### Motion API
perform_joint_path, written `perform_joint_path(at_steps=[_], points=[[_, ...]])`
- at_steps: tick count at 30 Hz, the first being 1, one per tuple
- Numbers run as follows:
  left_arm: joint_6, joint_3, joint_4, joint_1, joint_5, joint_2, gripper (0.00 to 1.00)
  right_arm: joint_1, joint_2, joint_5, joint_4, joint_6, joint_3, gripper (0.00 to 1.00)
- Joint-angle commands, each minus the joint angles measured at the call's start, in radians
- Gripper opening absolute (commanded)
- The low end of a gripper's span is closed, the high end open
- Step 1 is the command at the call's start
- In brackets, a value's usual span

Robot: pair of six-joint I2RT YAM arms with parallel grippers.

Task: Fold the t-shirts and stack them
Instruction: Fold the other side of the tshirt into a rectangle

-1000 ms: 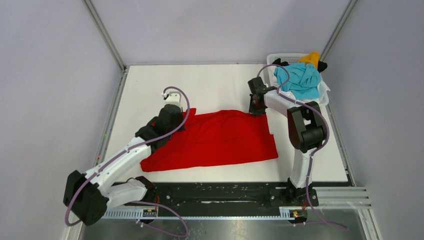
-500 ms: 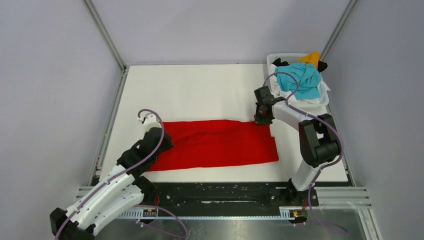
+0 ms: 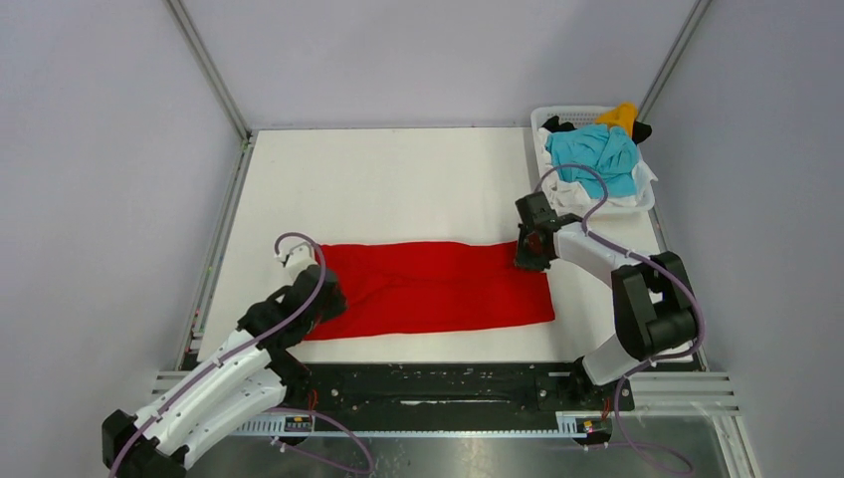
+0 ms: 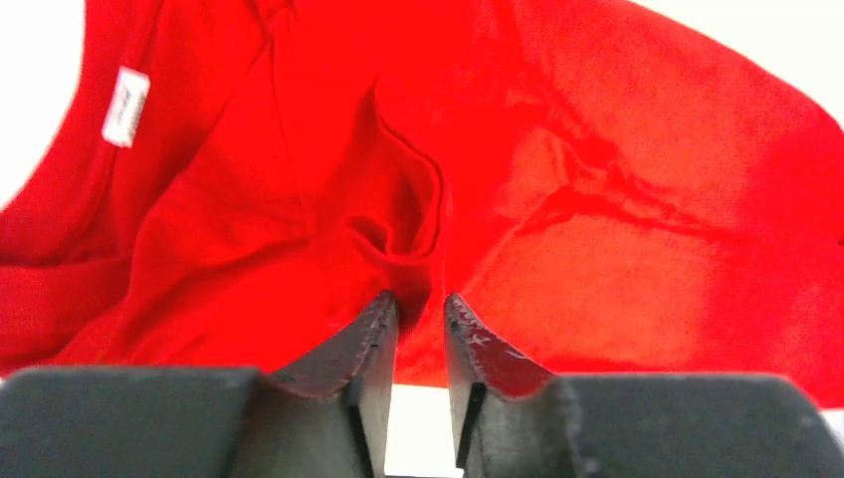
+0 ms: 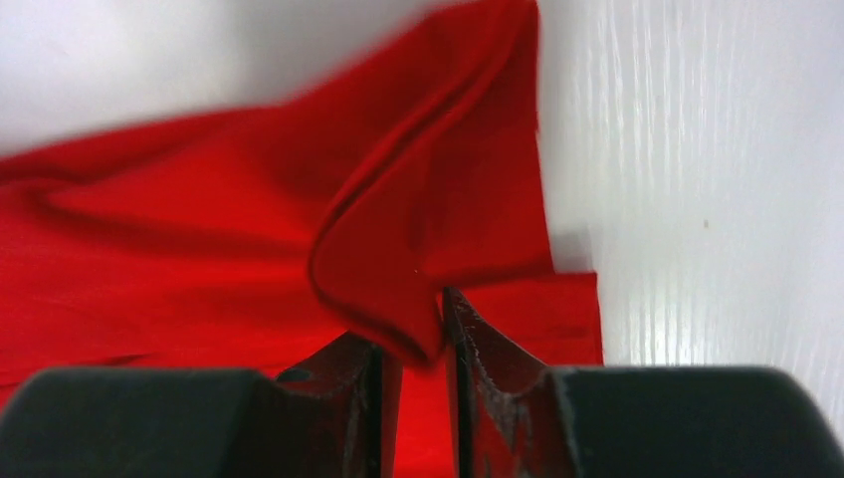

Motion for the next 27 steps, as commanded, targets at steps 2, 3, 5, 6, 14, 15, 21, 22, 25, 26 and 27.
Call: perform_joint_path(at_steps=[2, 3, 5, 6, 14, 15, 21, 22, 25, 26, 27], points=[[-0.159, -0.046, -0.096, -0.015, 0.144, -0.056, 0.32, 0.009, -0.083, -0.011, -0.043, 0.076, -0.1, 0.38], [-0.191, -0.055, -0.117, -0.019, 0.178, -0.071, 0.45, 0.009, -0.112, -0.012, -0.061, 0.082, -0.115, 0.49], [-0.222, -0.082, -0.123, -0.034, 0.255, -0.105, 0.64, 0.009, -0.182, -0.01, -0.082, 0.085, -0.147, 0.64], [-0.234, -0.09, -0.123, -0.042, 0.282, -0.126, 0.69, 0.01, -0.219, -0.004, -0.091, 0.085, -0.158, 0.81], [-0.048, 0.282, -0.207, -0.049, 0.149, -0.066, 0.99, 0.009, -0.394, 0.083, -0.061, 0.079, -0.135, 1.0], [-0.009, 0.32, -0.181, -0.049, 0.129, -0.037, 0.99, 0.009, -0.389, 0.063, -0.027, 0.078, -0.13, 1.0], [0.089, 0.335, -0.035, -0.045, 0.005, 0.21, 0.99, 0.009, -0.245, -0.197, 0.088, 0.071, -0.037, 1.0], [0.089, 0.327, -0.027, -0.037, -0.025, 0.273, 0.99, 0.009, -0.224, -0.226, 0.1, 0.076, -0.03, 1.0], [0.097, 0.316, 0.007, 0.046, 0.036, 0.446, 0.99, 0.009, -0.185, -0.253, 0.135, 0.086, -0.03, 0.99], [0.116, 0.305, 0.051, 0.085, 0.106, 0.49, 0.99, 0.009, -0.179, -0.245, 0.142, 0.086, -0.034, 0.99], [0.13, 0.289, 0.091, 0.092, 0.147, 0.522, 0.99, 0.009, -0.175, -0.234, 0.154, 0.084, -0.04, 0.99]])
